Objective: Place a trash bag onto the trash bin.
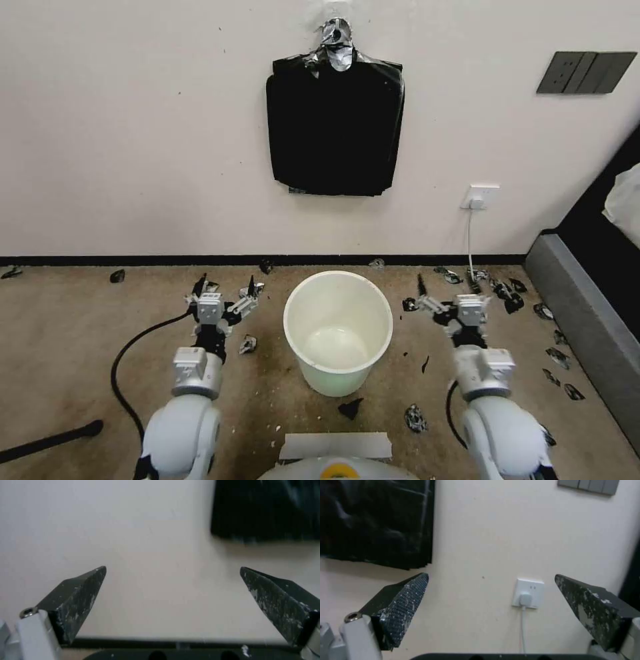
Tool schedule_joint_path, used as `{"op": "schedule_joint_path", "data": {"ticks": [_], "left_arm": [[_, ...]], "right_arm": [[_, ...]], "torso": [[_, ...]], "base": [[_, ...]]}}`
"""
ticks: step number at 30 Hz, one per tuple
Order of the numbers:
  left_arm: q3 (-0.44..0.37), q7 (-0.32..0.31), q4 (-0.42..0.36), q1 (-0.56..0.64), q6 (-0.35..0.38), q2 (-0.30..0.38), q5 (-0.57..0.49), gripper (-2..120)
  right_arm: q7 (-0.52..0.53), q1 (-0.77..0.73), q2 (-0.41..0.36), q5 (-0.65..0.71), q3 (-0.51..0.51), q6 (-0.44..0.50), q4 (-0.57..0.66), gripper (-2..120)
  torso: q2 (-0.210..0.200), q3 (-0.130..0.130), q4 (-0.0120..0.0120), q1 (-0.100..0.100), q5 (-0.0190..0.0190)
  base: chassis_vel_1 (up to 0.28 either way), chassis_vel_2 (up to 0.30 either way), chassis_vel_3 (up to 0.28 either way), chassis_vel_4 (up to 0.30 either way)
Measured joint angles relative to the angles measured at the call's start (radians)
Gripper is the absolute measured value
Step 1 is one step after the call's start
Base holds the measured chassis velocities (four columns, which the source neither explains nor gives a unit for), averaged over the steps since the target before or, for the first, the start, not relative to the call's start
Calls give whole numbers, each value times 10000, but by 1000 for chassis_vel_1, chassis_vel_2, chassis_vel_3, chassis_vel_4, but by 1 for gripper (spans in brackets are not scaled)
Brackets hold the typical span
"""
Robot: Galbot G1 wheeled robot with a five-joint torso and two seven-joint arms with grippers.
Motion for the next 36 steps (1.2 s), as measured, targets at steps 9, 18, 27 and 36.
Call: {"op": "schedule_joint_path", "data": {"ticks": [9, 18, 27, 36], "left_arm": [[237, -82, 27, 106, -455, -93, 98, 100], [364, 411, -29, 361, -405, 399, -408, 100], [302, 573, -275, 748, -450, 686, -645, 100], [49, 560, -354, 1039, -499, 450, -624, 100]], "right_arm": [[1, -189, 34, 13, -250, 140, -275, 100], [-185, 292, -382, 1406, -698, 43, -484, 100], [-458, 3785, -2024, 7353, -2222, -2003, -342, 100], [686, 8365, -1279, 13211, -2946, -3436, -1634, 100]], "torso": [[0, 0, -1, 1, -2], [0, 1, -2, 1, -2], [0, 1, -1, 0, -1], [-1, 2, 1, 1, -2]], "base": [[0, 0, 0, 0], [0, 0, 0, 0], [0, 0, 0, 0], [0, 0, 0, 0]]}}
